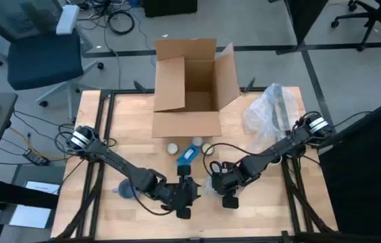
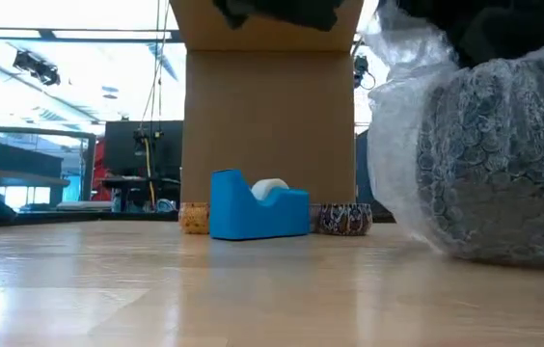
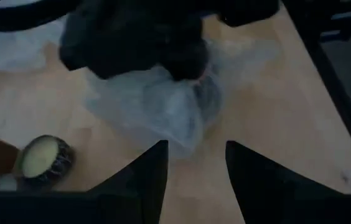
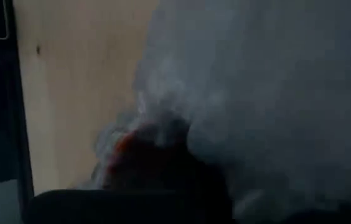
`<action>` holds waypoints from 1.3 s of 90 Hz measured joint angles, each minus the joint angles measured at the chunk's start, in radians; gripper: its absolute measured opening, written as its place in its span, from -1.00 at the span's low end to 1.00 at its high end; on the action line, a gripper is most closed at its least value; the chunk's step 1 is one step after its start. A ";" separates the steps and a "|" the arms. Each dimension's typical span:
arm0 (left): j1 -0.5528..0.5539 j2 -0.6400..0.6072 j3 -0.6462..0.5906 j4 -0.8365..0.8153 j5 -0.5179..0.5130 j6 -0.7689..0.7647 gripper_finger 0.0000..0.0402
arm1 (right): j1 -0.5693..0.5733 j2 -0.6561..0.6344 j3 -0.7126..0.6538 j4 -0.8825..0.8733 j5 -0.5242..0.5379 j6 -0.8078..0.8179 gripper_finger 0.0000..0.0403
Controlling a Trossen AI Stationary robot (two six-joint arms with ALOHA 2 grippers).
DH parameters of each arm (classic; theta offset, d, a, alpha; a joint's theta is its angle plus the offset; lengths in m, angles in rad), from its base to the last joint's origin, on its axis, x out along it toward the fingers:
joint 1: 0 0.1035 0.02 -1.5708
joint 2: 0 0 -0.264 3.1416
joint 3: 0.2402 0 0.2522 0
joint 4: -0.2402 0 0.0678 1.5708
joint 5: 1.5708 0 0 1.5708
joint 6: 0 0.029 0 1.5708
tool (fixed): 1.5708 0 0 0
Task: Wrap mug
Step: Wrap the black mug with the bubble wrap
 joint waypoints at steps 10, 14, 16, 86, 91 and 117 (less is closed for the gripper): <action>0.003 0.052 0.000 0.093 -0.010 0.007 -0.27 | 0.002 0.002 0.046 -0.051 0.000 -0.002 -1.00; 0.007 0.078 0.000 0.136 -0.011 0.022 -0.27 | 0.008 0.002 0.077 -0.081 0.002 -0.001 -1.00; 0.010 0.090 0.000 0.159 -0.010 0.031 -0.27 | 0.011 0.002 0.091 -0.103 0.003 -0.002 -1.00; 0.071 0.260 0.000 0.616 0.003 0.139 -0.27 | 0.060 -0.003 0.528 -0.594 0.369 -0.068 -1.00; 0.071 0.260 0.000 0.615 0.009 0.138 -0.27 | 0.045 -0.002 0.525 -0.593 0.415 -0.090 -1.00; 0.071 0.260 0.000 0.604 0.011 0.149 -0.27 | -0.031 0.004 0.389 -0.368 0.202 -0.208 -1.00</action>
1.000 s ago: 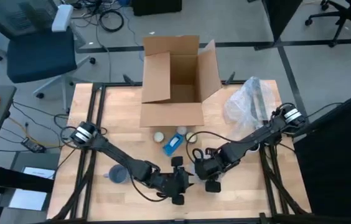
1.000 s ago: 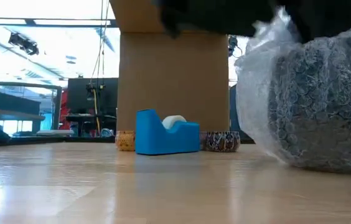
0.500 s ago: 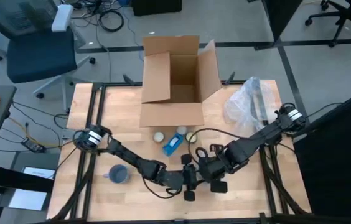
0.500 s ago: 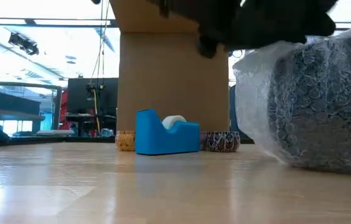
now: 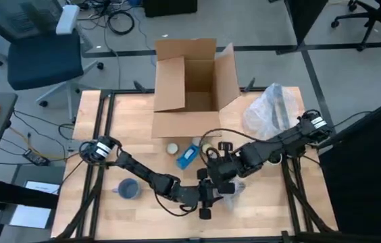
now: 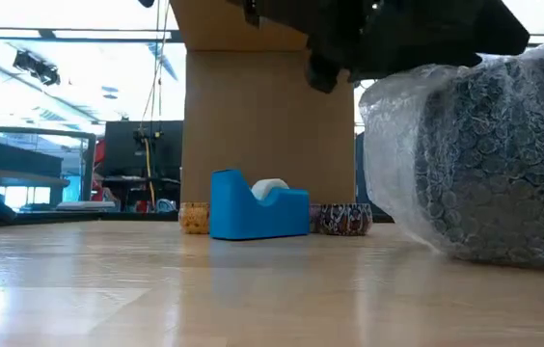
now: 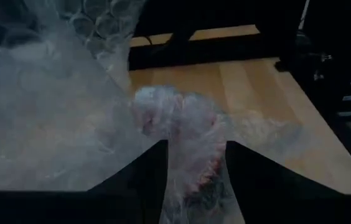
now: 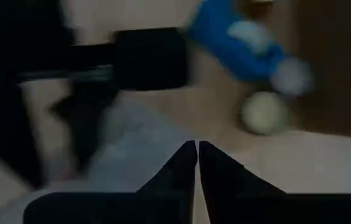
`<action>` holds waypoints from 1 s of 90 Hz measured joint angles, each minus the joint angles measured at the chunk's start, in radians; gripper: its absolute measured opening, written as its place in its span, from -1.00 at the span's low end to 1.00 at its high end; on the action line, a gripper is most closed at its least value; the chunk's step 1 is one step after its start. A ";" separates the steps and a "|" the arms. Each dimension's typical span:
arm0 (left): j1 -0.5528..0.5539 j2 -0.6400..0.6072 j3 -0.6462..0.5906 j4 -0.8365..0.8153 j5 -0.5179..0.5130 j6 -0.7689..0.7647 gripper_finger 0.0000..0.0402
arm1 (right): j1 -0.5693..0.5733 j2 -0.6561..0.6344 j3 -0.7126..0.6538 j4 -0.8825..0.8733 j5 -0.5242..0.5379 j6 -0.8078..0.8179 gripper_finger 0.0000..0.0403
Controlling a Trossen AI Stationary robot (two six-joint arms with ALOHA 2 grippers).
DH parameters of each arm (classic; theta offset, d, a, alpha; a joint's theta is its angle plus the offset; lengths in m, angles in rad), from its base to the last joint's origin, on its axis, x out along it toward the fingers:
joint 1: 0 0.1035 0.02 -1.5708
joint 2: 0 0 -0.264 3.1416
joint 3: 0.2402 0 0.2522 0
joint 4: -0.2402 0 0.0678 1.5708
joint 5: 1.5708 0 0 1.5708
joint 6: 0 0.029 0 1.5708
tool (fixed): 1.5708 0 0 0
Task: Wrap mug
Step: Wrap the black mug with the bubble wrap
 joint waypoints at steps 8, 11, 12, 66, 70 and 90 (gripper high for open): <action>0.000 0.000 0.000 -0.011 0.000 0.014 -0.27 | 0.016 0.000 -0.043 0.022 -0.093 0.027 -1.00; 0.000 0.000 0.000 -0.014 0.000 0.014 -0.27 | 0.024 0.000 -0.060 0.024 -0.107 0.047 -1.00; 0.000 0.000 0.000 -0.015 0.000 0.015 -0.27 | 0.026 0.000 -0.065 0.024 -0.111 0.053 -1.00; -0.069 -0.233 0.000 -0.449 0.001 -0.014 -0.27 | 0.067 -0.004 -0.369 0.303 -0.110 0.161 -1.00; -0.080 -0.256 0.000 -0.495 -0.001 -0.030 -0.27 | 0.067 -0.002 -0.354 0.281 -0.113 0.160 -1.00; -0.106 -0.266 0.000 -0.631 -0.009 -0.119 -0.27 | 0.074 -0.003 -0.148 0.014 -0.132 0.159 -1.00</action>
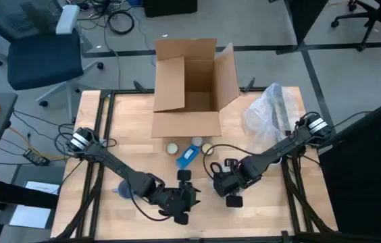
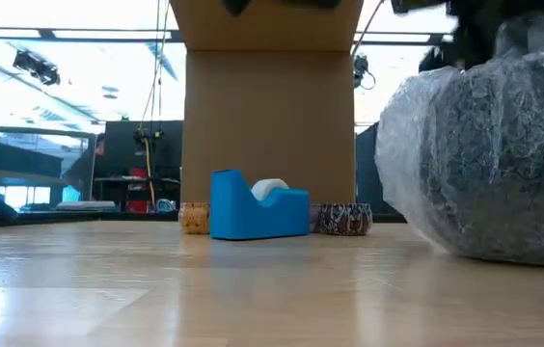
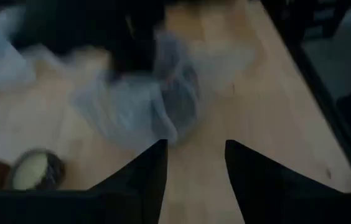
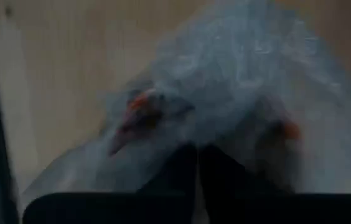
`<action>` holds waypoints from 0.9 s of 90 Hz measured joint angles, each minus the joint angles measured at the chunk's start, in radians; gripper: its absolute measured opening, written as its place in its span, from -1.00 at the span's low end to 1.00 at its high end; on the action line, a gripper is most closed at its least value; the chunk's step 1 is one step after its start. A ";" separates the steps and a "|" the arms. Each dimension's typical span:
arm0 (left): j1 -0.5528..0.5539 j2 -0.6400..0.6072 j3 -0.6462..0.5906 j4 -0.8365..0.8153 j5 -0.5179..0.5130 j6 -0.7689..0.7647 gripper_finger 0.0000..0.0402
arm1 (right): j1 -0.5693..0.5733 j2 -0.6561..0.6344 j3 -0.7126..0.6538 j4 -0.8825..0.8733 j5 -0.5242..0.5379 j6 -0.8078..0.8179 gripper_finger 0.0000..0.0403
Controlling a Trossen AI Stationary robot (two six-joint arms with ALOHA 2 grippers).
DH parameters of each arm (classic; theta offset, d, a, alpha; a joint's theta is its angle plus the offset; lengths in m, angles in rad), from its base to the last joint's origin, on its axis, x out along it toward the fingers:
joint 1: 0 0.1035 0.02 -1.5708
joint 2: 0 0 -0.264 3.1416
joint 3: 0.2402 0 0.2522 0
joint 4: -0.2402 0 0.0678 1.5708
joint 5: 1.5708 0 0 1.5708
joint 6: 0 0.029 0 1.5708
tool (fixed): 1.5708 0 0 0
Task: Wrap mug
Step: Wrap the black mug with the bubble wrap
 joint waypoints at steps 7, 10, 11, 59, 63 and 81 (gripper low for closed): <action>0.000 0.000 0.000 -0.013 -0.004 -0.033 -0.27 | 0.004 -0.002 0.084 -0.119 0.000 0.016 -1.00; 0.000 0.000 0.000 -0.018 -0.004 -0.046 -0.27 | 0.004 -0.002 0.119 -0.142 0.003 0.023 -1.00; 0.000 0.000 0.000 -0.019 -0.004 -0.048 -0.27 | 0.004 -0.002 0.131 -0.148 0.006 0.024 -1.00; -0.033 0.001 0.000 -0.024 -0.003 -0.057 -0.27 | -0.019 0.005 -0.135 0.196 -0.053 -0.053 -1.00; -0.036 0.001 0.000 -0.024 -0.003 -0.056 -0.27 | -0.029 0.003 -0.186 0.268 -0.058 -0.059 -1.00; -0.034 0.001 0.000 -0.025 -0.003 -0.053 -0.27 | -0.073 -0.003 -0.277 0.348 -0.085 -0.021 -1.00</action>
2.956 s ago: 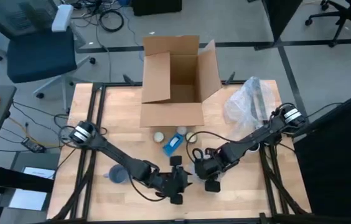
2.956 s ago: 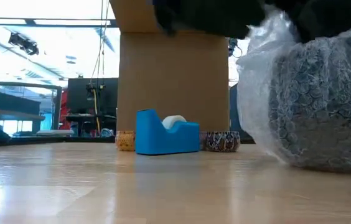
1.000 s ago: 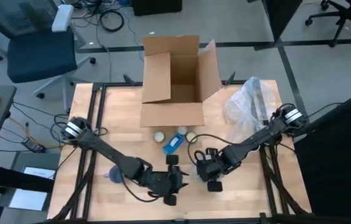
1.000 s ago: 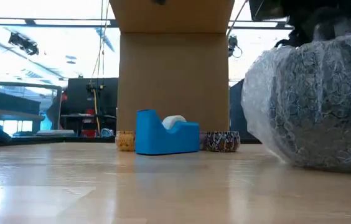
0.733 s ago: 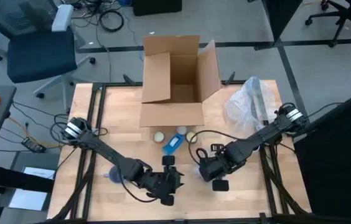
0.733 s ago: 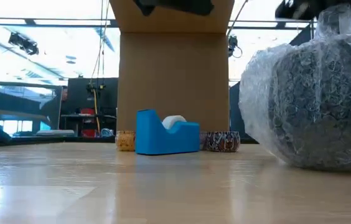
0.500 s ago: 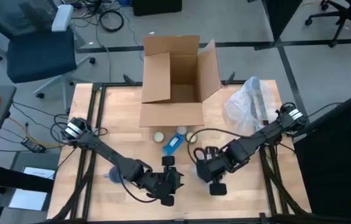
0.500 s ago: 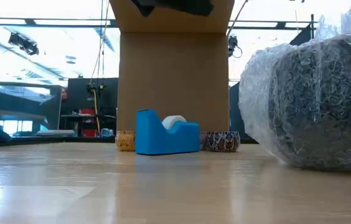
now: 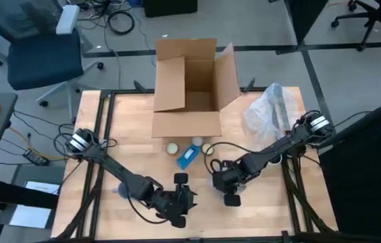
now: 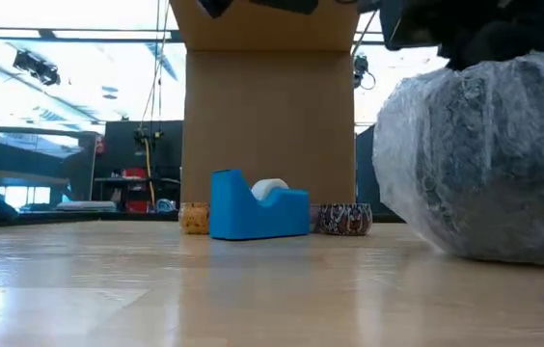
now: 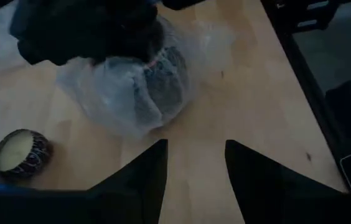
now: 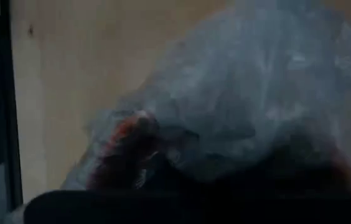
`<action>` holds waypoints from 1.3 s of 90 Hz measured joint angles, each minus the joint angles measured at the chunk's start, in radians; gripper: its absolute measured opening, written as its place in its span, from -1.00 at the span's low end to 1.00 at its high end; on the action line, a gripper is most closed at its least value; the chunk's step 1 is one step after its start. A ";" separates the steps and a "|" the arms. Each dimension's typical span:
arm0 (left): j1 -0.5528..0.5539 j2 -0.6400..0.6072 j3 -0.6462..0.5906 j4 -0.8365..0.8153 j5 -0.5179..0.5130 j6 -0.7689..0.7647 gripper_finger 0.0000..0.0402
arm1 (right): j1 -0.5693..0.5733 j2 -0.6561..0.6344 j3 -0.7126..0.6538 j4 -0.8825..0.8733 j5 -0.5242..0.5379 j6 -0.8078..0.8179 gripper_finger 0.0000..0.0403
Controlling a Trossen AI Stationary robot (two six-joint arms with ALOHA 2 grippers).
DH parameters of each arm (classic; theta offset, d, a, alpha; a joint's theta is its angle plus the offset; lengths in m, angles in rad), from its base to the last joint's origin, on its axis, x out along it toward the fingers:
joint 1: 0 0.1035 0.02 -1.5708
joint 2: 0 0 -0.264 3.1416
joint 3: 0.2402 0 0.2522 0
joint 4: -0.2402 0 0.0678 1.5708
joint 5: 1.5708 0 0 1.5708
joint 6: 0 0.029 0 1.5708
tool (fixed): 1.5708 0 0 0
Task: Wrap mug
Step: Wrap the black mug with the bubble wrap
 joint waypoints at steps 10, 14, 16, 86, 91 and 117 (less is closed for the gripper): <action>0.002 0.000 0.000 -0.001 0.000 0.001 -0.27 | 0.000 -0.005 0.065 -0.093 0.009 -0.001 -1.00; 0.002 0.000 0.000 0.000 0.000 0.001 -0.27 | 0.003 -0.009 0.109 -0.148 0.022 -0.006 -1.00; 0.002 0.000 0.000 -0.001 0.000 0.001 -0.27 | 0.007 -0.014 0.133 -0.171 0.026 -0.008 -1.00; -0.001 0.001 0.000 -0.038 -0.004 -0.055 -0.27 | 0.001 0.033 0.090 -0.152 0.007 -0.030 -1.00; 0.000 0.001 0.000 -0.038 -0.007 -0.056 -0.27 | -0.015 0.036 0.063 -0.130 -0.007 -0.031 -1.00; 0.002 0.001 0.000 -0.042 -0.010 -0.053 -0.27 | -0.022 0.051 0.170 -0.272 -0.006 -0.053 -1.00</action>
